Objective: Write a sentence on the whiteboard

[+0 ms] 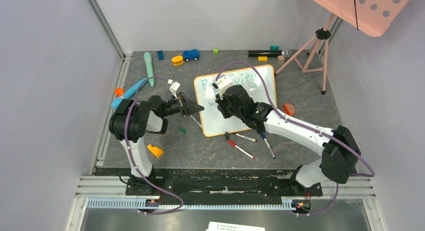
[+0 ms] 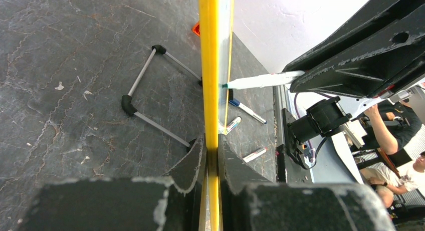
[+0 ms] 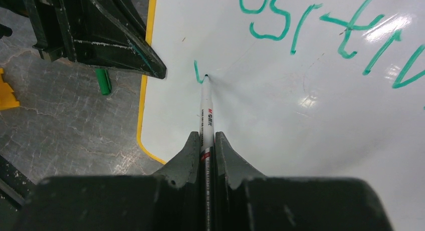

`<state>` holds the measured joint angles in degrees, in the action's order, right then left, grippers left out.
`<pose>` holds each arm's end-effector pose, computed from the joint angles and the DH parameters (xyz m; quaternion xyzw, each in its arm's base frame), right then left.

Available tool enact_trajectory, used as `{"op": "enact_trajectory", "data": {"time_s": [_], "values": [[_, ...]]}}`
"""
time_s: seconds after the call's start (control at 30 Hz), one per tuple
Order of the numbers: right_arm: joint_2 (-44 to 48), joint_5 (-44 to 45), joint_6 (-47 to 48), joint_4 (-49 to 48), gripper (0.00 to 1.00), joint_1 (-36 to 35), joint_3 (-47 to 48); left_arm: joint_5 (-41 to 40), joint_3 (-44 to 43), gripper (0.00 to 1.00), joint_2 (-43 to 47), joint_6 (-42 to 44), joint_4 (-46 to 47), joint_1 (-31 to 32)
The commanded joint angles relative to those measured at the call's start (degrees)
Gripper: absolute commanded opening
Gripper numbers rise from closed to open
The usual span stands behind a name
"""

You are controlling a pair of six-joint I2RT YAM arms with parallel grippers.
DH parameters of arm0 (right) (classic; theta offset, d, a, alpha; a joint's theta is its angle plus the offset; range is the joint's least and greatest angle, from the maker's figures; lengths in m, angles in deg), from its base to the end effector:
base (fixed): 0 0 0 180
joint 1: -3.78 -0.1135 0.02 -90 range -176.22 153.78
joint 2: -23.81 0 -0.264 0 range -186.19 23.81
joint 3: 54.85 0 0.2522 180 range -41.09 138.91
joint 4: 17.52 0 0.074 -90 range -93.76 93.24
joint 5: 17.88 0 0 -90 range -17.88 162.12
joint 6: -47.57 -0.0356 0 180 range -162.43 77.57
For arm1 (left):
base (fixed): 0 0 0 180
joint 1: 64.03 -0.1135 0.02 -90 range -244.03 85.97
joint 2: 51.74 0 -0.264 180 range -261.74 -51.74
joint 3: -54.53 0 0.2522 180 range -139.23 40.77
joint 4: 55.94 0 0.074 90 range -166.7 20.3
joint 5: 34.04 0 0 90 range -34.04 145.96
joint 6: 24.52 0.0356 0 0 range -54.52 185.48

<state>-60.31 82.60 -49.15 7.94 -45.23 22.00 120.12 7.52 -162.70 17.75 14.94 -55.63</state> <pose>0.2245 0.2485 0.2853 -0.2745 0.8310 0.1522 0.4594 0.3060 -0.0776 0.1443 0.1853 0.6628 -0.6092 0.3940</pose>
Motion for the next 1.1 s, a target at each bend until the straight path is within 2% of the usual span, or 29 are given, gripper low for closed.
{"op": "enact_trajectory", "data": {"time_s": [0.0, 0.3, 0.77, 1.07], "values": [[-0.88, 3.38, 1.27, -0.85, 0.0, 0.22, 3.9, 2.15, 0.84, 0.02, 1.18, 0.96, 4.57, -0.2], [-1.57, 3.41, 1.83, -0.7, 0.0, 0.61, 4.93, 2.11, 0.74, 0.02, 1.11, 0.88, 4.57, -0.23], [3.19, 3.1, 0.22, -0.47, 0.0, 0.74, -2.85, 1.94, 0.95, 0.02, 1.09, 0.97, 4.57, -0.22], [2.04, 4.63, 1.17, -0.37, 0.0, 1.51, -0.34, 2.02, 0.83, 0.02, 1.19, 0.97, 4.57, -0.23]]}}
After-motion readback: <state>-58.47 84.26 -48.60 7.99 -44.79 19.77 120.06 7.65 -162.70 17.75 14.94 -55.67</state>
